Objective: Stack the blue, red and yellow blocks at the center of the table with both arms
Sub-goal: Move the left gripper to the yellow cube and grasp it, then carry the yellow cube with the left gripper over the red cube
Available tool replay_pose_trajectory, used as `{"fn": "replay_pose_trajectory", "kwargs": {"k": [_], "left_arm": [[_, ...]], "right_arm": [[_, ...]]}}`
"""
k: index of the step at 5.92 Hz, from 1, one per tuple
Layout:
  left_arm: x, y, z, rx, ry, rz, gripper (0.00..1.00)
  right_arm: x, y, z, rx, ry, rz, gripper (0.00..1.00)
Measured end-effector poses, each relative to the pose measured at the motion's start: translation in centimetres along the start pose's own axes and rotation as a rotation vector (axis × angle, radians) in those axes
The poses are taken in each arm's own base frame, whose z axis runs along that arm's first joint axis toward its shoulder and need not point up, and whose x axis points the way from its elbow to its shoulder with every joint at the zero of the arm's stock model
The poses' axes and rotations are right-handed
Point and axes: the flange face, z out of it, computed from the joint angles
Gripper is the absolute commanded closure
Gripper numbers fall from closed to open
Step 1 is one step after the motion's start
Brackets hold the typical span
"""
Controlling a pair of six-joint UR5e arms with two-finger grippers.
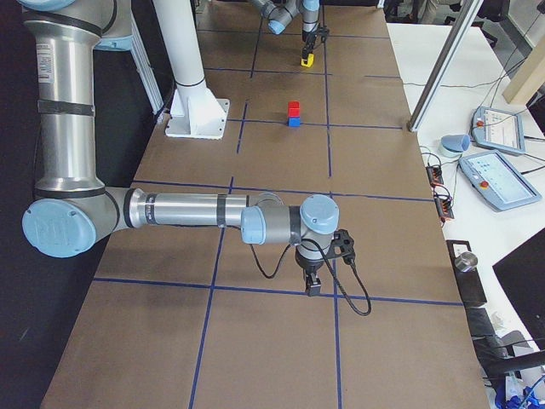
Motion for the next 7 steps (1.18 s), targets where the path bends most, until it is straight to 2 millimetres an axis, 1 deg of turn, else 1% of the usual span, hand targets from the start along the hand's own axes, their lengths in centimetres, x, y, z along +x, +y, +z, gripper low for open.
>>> {"fn": "replay_pose_trajectory", "kwargs": {"k": [2, 3, 4, 5, 6, 7], "left_arm": [[0.5, -0.1, -0.2, -0.003, 0.010, 0.003, 0.91], [1.2, -0.1, -0.9, -0.006, 0.028, 0.007, 0.91], [3.0, -0.8, -2.8, -0.016, 0.039, 0.002, 0.91], [6.7, -2.9, -6.5, -0.038, 0.024, -0.051, 0.91], [11.8, -5.2, -10.3, -0.049, 0.019, -0.137, 0.91], [18.2, -7.1, -12.7, -0.051, 0.045, -0.226, 0.91]], "right_arm": [[0.0, 0.0, 0.0, 0.000, 0.000, 0.000, 0.00], [0.0, 0.0, 0.0, 0.000, 0.000, 0.000, 0.00], [0.0, 0.0, 0.0, 0.000, 0.000, 0.000, 0.00], [0.0, 0.0, 0.0, 0.000, 0.000, 0.001, 0.00], [0.0, 0.0, 0.0, 0.001, 0.000, 0.001, 0.00], [0.0, 0.0, 0.0, 0.000, 0.000, 0.001, 0.00]]}}
